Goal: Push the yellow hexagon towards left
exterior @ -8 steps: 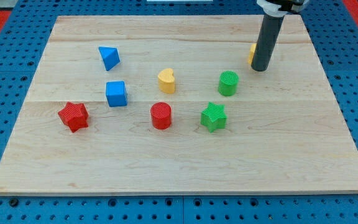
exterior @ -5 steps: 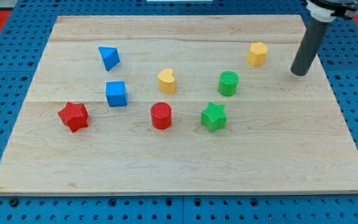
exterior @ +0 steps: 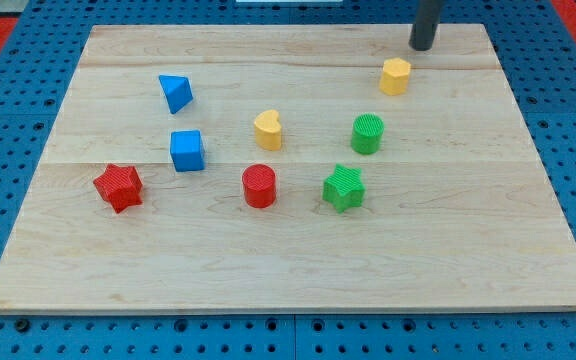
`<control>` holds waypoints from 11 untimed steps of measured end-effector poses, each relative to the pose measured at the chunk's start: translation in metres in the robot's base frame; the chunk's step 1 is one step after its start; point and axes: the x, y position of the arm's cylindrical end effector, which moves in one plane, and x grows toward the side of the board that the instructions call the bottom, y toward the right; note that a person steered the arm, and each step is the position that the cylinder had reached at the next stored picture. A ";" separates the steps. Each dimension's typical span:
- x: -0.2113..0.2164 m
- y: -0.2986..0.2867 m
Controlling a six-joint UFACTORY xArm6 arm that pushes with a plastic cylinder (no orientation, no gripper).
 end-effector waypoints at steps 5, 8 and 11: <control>0.068 -0.051; 0.137 0.001; 0.084 -0.042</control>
